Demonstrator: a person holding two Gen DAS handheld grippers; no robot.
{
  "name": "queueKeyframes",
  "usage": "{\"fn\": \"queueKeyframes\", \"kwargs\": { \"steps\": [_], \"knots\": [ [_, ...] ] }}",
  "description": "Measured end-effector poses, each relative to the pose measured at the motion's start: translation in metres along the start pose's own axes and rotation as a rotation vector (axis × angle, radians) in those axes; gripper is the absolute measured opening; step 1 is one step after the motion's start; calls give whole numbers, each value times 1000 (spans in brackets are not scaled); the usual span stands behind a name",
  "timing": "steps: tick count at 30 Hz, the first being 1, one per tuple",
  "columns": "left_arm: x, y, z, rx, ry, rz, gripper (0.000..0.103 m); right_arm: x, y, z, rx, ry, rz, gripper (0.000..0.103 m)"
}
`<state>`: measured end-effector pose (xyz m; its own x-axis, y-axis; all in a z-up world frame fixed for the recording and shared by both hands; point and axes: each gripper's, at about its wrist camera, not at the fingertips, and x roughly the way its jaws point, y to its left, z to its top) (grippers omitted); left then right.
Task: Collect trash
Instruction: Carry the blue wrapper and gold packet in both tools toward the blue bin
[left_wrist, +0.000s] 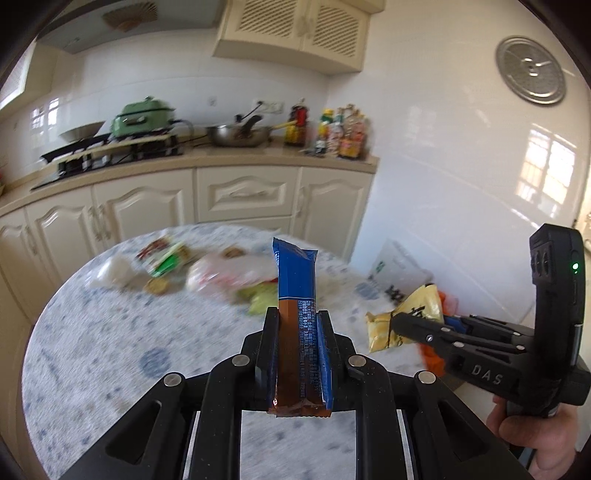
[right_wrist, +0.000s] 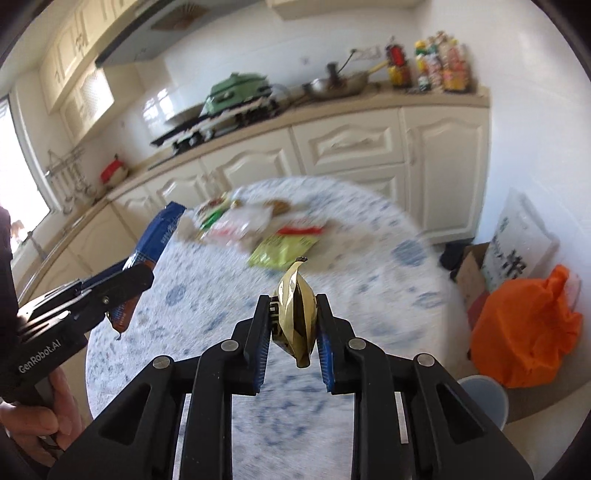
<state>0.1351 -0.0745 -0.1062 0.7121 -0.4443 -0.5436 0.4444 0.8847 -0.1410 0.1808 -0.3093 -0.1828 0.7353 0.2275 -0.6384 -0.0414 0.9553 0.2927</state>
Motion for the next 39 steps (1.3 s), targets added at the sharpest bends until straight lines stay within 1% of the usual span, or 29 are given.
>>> {"fn": "queueKeyframes", "kwargs": {
  "steps": [3, 8, 13, 16, 18, 20, 23, 26, 32, 34, 35, 37, 38, 39],
  "knots": [
    [4, -19, 10, 24, -21, -46, 15, -29, -21, 10, 29, -54, -26, 23],
    [15, -58, 26, 67, -48, -136, 15, -72, -51, 21, 51, -128, -116, 23],
    [40, -99, 36, 107, -33, -236, 15, -107, -90, 23, 98, -174, -214, 23],
    [66, -127, 38, 138, 10, -295, 15, -119, -119, 17, 140, -174, -270, 23],
    [87, -146, 34, 155, 52, -330, 15, -122, -140, 8, 174, -160, -307, 23],
    [116, -164, 31, 171, 106, -363, 15, -121, -163, -2, 217, -137, -334, 23],
    [152, -187, 22, 190, 181, -394, 15, -110, -202, -23, 294, -86, -360, 23],
    [186, -208, 18, 198, 258, -418, 15, -97, -234, -44, 358, -39, -366, 23],
    [262, -244, 5, 206, 402, -431, 15, -65, -287, -78, 453, 68, -401, 23],
    [284, -255, 1, 218, 446, -429, 15, -58, -304, -90, 502, 88, -396, 26],
    [294, -260, 1, 220, 465, -426, 17, -57, -308, -93, 518, 90, -394, 26],
    [313, -273, 0, 231, 497, -419, 26, -54, -318, -100, 541, 102, -403, 26],
    [321, -276, 0, 235, 515, -408, 43, -53, -322, -103, 552, 108, -405, 28],
    [328, -279, 0, 236, 523, -392, 60, -52, -325, -106, 562, 113, -404, 34]
  ]
}}
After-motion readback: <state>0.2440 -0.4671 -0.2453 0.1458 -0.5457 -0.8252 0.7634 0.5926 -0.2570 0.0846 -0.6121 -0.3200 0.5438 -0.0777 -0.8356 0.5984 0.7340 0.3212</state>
